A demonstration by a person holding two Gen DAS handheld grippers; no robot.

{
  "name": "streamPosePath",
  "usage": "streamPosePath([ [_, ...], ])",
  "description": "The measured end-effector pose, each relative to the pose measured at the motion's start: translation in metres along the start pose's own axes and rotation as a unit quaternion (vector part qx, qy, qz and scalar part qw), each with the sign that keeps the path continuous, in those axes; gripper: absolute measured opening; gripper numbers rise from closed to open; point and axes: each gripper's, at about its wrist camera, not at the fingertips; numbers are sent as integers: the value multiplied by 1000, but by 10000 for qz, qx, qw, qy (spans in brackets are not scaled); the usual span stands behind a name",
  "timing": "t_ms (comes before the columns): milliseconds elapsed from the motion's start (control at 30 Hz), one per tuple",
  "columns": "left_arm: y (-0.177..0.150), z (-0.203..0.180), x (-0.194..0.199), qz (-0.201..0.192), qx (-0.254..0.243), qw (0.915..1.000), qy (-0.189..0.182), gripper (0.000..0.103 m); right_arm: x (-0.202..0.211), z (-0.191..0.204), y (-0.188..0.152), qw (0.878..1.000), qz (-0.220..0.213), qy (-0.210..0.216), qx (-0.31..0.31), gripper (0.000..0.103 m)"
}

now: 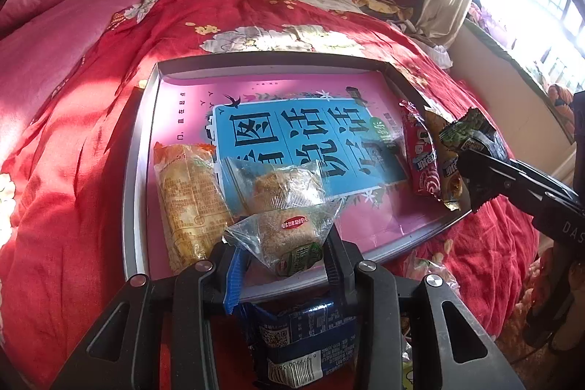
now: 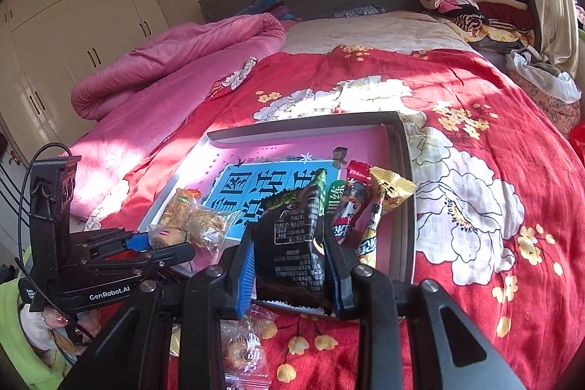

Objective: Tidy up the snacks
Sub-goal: 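Carry pastry bag over tray with left tool while right tool carries black packet there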

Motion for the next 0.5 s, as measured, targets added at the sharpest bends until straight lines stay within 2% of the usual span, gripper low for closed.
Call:
streamPosePath([
  [500,3,-3,-12,-24,-114,9999,-34,39,-31,17,-6,9985,391,152,346,33],
])
Point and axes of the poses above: each gripper's, at about its wrist camera, not at the fingertips, and x roughly against the way its jaws point, z to its left, y to its top, and after that the axes turned 11 degrees about -x, right-handed
